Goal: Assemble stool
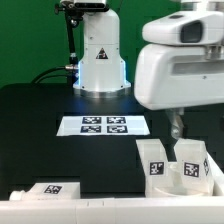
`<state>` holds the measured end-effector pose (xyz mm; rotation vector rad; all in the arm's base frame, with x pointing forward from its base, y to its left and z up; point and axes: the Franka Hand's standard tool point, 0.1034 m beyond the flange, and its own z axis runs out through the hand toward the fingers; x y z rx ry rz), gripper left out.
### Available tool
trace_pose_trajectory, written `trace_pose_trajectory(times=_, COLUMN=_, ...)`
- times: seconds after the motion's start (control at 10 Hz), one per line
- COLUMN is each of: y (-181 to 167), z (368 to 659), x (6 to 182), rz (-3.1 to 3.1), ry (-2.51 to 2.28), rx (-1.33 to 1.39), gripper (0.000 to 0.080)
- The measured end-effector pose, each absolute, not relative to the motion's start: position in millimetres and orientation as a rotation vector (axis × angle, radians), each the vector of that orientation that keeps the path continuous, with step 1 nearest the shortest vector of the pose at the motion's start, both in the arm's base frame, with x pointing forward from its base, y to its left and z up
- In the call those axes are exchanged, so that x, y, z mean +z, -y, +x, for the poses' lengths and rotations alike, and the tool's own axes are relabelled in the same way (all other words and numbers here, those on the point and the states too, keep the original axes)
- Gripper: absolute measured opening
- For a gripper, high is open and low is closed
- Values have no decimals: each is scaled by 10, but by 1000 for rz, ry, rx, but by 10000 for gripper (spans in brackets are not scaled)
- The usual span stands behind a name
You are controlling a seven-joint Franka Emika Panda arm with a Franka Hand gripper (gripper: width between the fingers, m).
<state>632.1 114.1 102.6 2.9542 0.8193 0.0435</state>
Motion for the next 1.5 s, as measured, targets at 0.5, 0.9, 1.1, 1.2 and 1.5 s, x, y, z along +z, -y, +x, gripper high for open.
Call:
trace_pose_trajectory(times=0.5, y=-1080, z=6323, x=943, rz=2736, ry=-1297, rx=-26, gripper=649)
trace_pose_trajectory(times=0.9, y=-1111, z=6289, x=605, rz=2746, ry=-1260, rx=-103, gripper=649)
trace_pose_trajectory(times=1.1, y=-1096, z=6299, x=620, rz=2750, ry=-1248, rx=-98, gripper=619)
trace_pose_trajectory(times=1.2, y=-1094, z=6297, x=618, rz=2771, ry=-1202, rx=-95, gripper=437)
trace_pose_trajectory(times=1.5, y=-1094, z=6297, x=619, rz=2883, ry=-883, rx=-74, gripper=332)
